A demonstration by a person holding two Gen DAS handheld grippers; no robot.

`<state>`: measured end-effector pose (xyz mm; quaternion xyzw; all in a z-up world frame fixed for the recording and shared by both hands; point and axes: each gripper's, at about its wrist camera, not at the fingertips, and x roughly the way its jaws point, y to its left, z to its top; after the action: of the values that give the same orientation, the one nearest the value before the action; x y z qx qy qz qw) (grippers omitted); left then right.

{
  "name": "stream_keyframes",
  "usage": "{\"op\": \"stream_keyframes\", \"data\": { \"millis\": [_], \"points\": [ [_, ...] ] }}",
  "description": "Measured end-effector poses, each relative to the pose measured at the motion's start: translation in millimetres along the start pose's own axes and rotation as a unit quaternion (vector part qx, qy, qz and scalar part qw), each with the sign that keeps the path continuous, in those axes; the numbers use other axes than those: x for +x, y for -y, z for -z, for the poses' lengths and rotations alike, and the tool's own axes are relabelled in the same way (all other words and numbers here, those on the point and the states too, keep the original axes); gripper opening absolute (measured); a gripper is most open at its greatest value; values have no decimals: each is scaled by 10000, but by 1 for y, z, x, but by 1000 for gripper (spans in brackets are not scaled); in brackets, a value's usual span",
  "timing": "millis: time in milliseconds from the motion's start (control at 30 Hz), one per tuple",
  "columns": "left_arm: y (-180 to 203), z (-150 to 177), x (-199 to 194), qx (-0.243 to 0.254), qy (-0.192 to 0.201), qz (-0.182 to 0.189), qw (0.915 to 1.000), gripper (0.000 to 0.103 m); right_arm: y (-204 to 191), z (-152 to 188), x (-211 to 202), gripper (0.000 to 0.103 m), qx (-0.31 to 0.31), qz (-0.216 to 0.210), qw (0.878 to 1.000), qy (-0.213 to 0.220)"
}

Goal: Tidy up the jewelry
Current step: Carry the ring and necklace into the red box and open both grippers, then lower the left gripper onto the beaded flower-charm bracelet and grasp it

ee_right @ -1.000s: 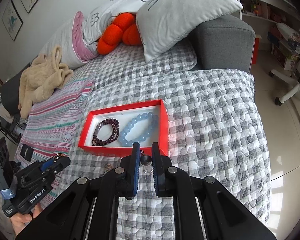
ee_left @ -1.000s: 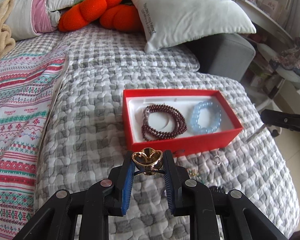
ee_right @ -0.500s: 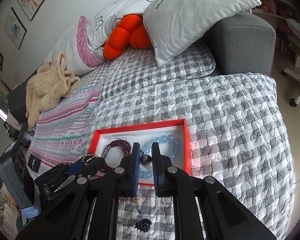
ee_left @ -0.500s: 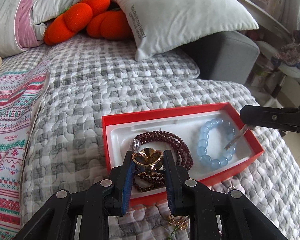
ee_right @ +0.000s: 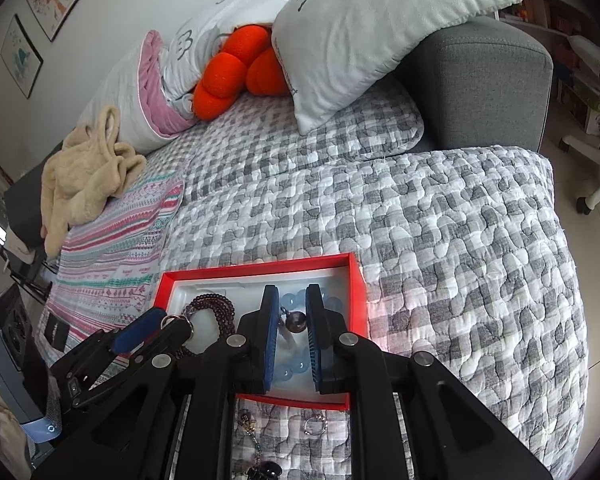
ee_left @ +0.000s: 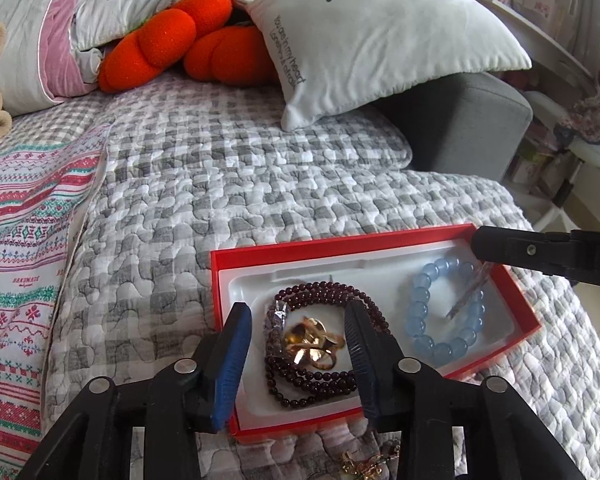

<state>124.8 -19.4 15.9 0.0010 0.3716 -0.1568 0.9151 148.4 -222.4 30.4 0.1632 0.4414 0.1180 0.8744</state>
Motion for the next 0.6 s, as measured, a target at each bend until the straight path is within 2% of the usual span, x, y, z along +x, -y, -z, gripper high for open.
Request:
{"op": "stream_keyframes", "data": {
  "millis": [100, 267, 333, 433, 600],
  "points": [
    [-1, 0, -11, 11, 27, -66, 10000, 48, -1, -1, 2, 31, -44, 15, 10000, -45],
    [-6, 7, -31, -48, -42, -233, 9997, 59, -8, 1, -5, 32, -270, 68, 9996, -59],
    [-9, 14, -39, -69, -65, -435, 9990, 72, -10, 5, -11, 33, -319, 127, 9994, -55],
    [-16, 24, -46, -77, -163, -662, 9976, 76, -14, 14, -16, 48, -488, 266, 9984, -132],
    [-31, 43, -50, -315, -468, -716, 9958, 85, -24, 36, -25, 51, -860, 502, 9948, -232]
  ]
}}
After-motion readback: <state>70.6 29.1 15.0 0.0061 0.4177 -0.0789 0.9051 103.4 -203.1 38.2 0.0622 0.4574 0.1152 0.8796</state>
